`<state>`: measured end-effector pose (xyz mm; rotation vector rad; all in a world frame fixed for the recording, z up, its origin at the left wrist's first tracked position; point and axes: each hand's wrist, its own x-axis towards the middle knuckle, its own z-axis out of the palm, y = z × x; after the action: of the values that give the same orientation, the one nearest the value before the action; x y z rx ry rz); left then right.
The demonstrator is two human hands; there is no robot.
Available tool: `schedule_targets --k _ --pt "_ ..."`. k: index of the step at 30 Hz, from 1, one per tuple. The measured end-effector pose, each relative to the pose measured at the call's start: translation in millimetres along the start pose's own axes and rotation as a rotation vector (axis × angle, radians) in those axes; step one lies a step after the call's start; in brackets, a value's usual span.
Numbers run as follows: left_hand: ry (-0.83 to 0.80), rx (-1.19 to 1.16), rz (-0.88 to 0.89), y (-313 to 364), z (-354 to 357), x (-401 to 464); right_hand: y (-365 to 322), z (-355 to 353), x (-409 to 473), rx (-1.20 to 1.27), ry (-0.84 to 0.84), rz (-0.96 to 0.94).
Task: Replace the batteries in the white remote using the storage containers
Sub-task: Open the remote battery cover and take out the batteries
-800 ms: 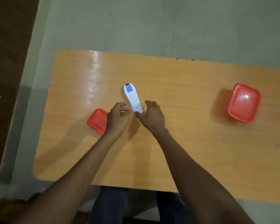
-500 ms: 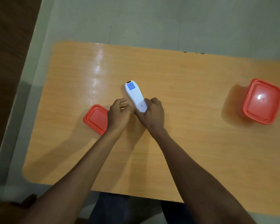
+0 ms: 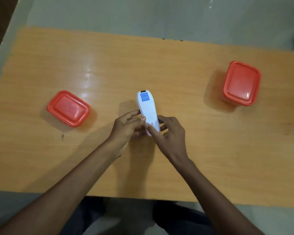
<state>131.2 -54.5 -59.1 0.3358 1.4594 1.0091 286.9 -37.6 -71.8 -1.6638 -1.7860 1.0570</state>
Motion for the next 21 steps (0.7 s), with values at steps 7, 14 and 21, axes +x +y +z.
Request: schedule_targets --k 7,14,21 --pt "-0.175 0.05 0.139 -33.8 -9.8 26.3 44.7 23.1 5.5 0.468 0.099 0.154" --pt "-0.239 0.164 0.278 -71.5 -16.9 -0.4 53.9 26.6 -37.2 0.579 -0.039 0.098" --pt "-0.174 0.094 0.305 -105.8 -20.6 -53.5 44.1 38.7 -95.5 0.46 0.028 0.093"
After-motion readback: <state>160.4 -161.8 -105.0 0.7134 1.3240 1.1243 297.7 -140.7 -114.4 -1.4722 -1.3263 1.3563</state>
